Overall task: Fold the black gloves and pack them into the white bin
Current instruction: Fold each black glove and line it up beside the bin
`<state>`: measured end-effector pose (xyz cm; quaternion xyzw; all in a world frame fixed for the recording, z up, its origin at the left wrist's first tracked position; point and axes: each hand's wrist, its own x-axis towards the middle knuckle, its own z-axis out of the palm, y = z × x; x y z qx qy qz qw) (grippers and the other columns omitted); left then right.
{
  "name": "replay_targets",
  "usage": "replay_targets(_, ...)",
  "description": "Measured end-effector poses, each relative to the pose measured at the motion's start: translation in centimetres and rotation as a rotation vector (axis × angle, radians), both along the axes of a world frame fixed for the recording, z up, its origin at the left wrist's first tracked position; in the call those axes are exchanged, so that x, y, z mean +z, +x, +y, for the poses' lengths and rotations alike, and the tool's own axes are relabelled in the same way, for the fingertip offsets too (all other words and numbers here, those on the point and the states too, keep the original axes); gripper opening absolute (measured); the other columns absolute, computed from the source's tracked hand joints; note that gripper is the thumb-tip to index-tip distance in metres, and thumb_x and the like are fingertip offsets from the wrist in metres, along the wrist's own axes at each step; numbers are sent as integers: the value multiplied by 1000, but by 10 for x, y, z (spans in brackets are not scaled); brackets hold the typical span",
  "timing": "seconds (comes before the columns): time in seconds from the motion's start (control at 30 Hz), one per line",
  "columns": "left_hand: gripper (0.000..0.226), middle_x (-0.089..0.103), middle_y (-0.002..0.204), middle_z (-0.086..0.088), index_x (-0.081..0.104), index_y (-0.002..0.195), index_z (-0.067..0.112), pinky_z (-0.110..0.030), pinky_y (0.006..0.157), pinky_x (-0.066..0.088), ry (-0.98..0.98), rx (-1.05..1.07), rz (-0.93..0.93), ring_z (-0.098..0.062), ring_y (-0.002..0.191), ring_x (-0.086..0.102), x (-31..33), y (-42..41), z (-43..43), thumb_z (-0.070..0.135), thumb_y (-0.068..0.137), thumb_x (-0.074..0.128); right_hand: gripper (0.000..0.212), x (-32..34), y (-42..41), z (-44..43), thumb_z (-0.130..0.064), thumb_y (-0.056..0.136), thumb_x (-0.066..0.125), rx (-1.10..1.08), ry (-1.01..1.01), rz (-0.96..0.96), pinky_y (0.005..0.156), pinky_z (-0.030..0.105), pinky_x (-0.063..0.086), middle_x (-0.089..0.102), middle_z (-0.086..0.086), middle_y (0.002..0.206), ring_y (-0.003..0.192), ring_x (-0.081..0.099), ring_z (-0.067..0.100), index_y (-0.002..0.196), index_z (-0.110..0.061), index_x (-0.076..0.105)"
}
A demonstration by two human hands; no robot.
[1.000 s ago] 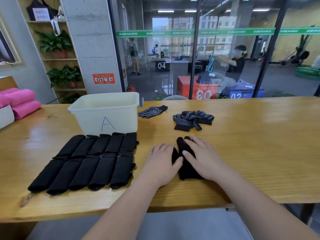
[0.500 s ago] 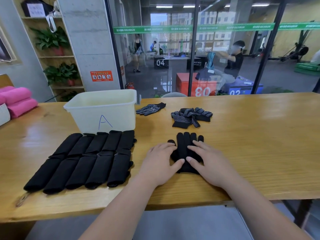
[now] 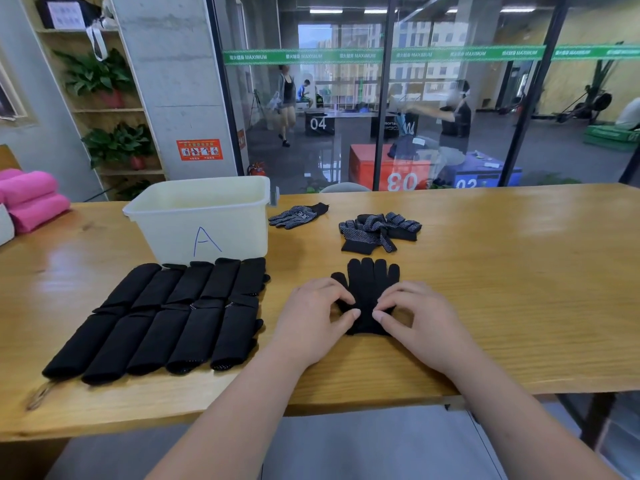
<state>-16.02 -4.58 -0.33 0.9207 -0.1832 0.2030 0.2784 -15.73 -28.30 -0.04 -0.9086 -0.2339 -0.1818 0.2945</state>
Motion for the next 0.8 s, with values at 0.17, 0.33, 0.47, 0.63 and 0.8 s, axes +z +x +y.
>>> replay_targets(0.17,5,64,102,22,74,94,37,-27,95,48,-28,-108,112,0,107,56,5,-4,0,40,93,77,15,1,-5,3,-56,86,74,93,-112,23,82,26,47,58,-27,98,99,54,1,91,-42,70)
replay_targets(0.33,5,63,107,24,74,97,37,-31,97,51,-20,-46,117,1,107,58,1,0,0,42,96,73,19,-2,1,0,-49,90,70,46,-155,-14,89,30,49,60,-30,106,106,49,0,107,-42,73)
replay_targets(0.47,11,63,110,25,75,102,37,-32,98,53,-44,-49,119,1,108,60,0,-1,0,45,95,75,13,-4,4,-1,-42,97,68,-9,-152,0,90,28,48,62,-29,107,105,49,-1,108,-41,76)
replay_targets(0.63,38,61,117,25,72,117,38,-29,103,49,4,-25,100,1,115,54,1,-1,1,59,86,79,14,-2,6,-1,-40,100,66,-36,-138,-5,80,17,36,55,-33,94,91,47,-4,112,-39,74)
replay_targets(0.8,24,65,114,23,76,114,35,-35,105,47,23,21,78,-3,114,51,2,0,0,42,91,79,11,1,3,-3,-41,98,70,-33,-54,27,74,14,34,57,-30,90,92,52,-7,108,-46,71)
